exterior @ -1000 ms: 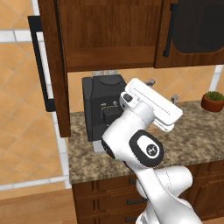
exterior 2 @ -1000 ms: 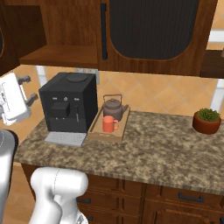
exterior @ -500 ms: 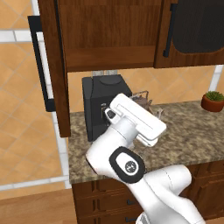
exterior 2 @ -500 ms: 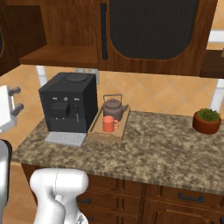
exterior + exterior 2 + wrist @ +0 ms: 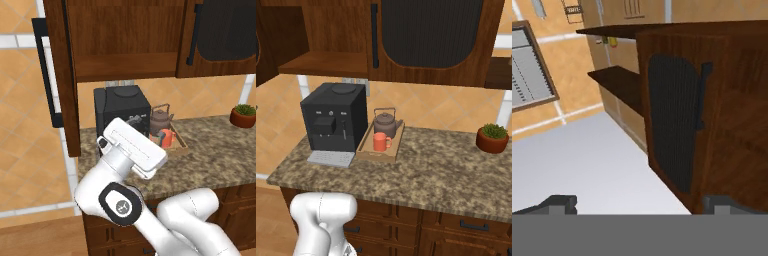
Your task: Pick the kettle from the counter and place it on the tray. Then pick the mug from the cabinet and place it on the tray. Then close the cabinet doors.
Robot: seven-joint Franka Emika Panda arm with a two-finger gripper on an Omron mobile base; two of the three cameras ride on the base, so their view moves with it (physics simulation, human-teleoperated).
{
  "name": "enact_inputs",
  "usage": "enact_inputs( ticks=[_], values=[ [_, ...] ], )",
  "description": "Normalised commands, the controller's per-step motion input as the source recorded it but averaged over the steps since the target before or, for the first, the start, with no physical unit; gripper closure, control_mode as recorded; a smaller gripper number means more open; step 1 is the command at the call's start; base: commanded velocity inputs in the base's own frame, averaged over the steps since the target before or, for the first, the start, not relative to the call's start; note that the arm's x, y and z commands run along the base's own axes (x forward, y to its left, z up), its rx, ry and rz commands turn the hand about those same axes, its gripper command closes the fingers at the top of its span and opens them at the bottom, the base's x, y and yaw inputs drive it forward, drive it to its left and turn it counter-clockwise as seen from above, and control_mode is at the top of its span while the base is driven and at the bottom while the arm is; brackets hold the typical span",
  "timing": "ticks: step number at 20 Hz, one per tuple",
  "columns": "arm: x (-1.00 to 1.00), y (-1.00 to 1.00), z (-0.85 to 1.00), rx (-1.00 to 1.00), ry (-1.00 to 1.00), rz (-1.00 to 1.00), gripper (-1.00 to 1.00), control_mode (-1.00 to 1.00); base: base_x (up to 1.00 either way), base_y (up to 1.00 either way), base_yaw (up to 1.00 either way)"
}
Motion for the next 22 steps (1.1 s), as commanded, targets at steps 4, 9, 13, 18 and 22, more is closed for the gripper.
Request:
enact_inputs(
  ticks=[4,9,13,18,22],
  values=[
    [0.02,0.68,0.0,-0.14,0.13,-0.14,-1.0,-1.0,0.0,0.0,0.0],
    [0.13,0.65,-0.24,-0.19,0.13,-0.11,-1.0,-1.0,0.0,0.0,0.0],
    [0.2,0.5,-0.4,-0.17,0.13,-0.08,-1.0,-1.0,0.0,0.0,0.0],
    [0.17,0.53,-0.22,-0.13,0.17,-0.1,-1.0,-1.0,0.0,0.0,0.0],
    [0.12,0.62,-0.1,-0.15,0.25,-0.11,-1.0,-1.0,0.0,0.0,0.0]
  ],
)
